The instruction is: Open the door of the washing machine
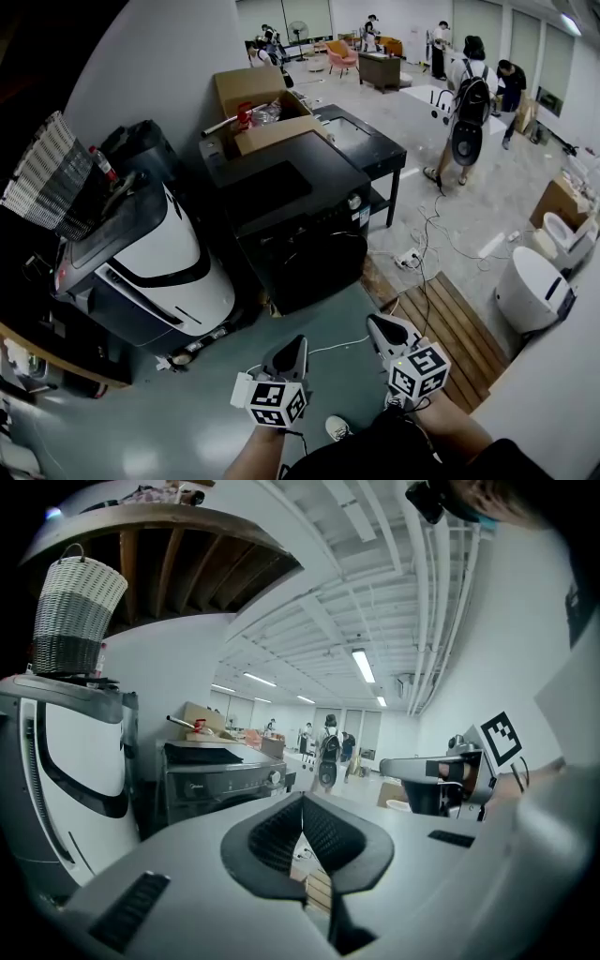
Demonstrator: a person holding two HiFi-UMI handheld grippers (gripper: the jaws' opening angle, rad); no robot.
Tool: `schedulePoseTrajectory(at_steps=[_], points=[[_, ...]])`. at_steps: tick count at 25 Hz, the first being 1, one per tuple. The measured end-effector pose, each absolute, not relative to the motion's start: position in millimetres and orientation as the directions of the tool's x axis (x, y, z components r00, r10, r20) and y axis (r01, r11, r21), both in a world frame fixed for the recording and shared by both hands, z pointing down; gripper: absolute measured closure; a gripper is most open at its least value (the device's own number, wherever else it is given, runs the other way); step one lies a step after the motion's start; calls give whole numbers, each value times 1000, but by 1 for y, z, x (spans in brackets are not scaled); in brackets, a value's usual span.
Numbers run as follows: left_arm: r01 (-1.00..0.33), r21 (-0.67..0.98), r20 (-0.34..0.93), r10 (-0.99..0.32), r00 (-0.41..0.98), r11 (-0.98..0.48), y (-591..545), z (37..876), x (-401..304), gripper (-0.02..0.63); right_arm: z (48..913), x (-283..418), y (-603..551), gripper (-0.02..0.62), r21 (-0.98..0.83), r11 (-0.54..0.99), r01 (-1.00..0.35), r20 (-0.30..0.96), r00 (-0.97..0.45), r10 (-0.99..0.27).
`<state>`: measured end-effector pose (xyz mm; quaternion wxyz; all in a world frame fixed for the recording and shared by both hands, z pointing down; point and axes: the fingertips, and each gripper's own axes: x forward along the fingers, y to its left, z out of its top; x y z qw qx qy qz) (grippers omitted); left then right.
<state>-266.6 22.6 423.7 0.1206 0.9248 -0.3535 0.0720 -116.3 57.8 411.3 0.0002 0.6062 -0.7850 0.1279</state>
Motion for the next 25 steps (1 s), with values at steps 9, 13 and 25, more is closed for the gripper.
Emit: schedulePoseTrajectory(at_steps=[9, 13, 25], points=[[-664, 167, 213, -631, 746, -729, 11, 419, -276, 586, 408, -126, 44, 578, -205, 238, -950, 147, -270, -952], [-667, 169, 209, -635, 744, -725, 3, 419, -281, 586, 407, -128, 35, 578, -213, 241, -947, 133, -272, -953], [-690, 171, 228, -653, 722, -703, -35, 427, -254, 557, 409, -97, -7, 499, -212, 262, -941, 117, -291, -950]])
